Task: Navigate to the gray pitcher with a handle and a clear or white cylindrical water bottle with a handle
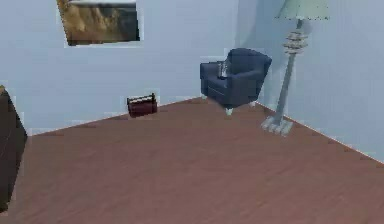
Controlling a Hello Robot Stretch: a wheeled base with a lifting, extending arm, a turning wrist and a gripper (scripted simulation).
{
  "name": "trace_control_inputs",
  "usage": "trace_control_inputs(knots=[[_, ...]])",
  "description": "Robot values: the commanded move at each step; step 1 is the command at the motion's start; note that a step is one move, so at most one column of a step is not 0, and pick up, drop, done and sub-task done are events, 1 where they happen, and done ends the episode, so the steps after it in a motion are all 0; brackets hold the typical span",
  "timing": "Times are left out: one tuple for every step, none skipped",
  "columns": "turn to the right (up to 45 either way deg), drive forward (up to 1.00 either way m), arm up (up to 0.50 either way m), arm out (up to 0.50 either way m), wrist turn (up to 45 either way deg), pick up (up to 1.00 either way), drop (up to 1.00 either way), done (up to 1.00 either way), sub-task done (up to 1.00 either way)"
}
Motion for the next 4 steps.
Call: trace_control_inputs(knots=[[-30.0,0.0,0.0,0.0,0.0,0.0,0.0,0.0,0.0],[0.0,0.1,0.0,0.0,0.0,0.0,0.0,0.0,0.0],[36.0,0.0,0.0,0.0,0.0,0.0,0.0,0.0,0.0],[0.0,1.0,0.0,0.0,0.0,0.0,0.0,0.0,0.0]])
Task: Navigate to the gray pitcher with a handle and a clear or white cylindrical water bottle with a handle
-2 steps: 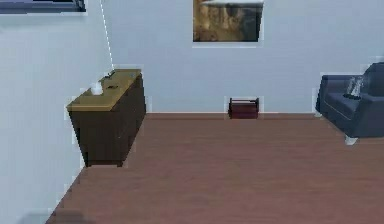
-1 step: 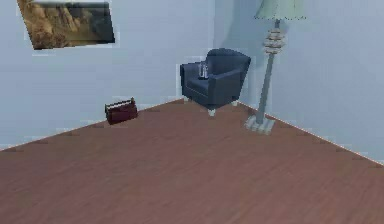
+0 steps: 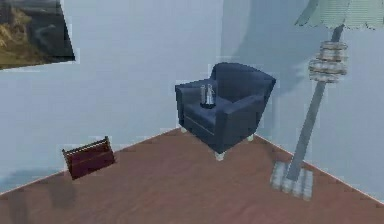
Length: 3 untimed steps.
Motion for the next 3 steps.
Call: trace_control_inputs(knots=[[3.0,0.0,0.0,0.0,0.0,0.0,0.0,0.0,0.0],[0.0,1.0,0.0,0.0,0.0,0.0,0.0,0.0,0.0],[3.0,0.0,0.0,0.0,0.0,0.0,0.0,0.0,0.0]])
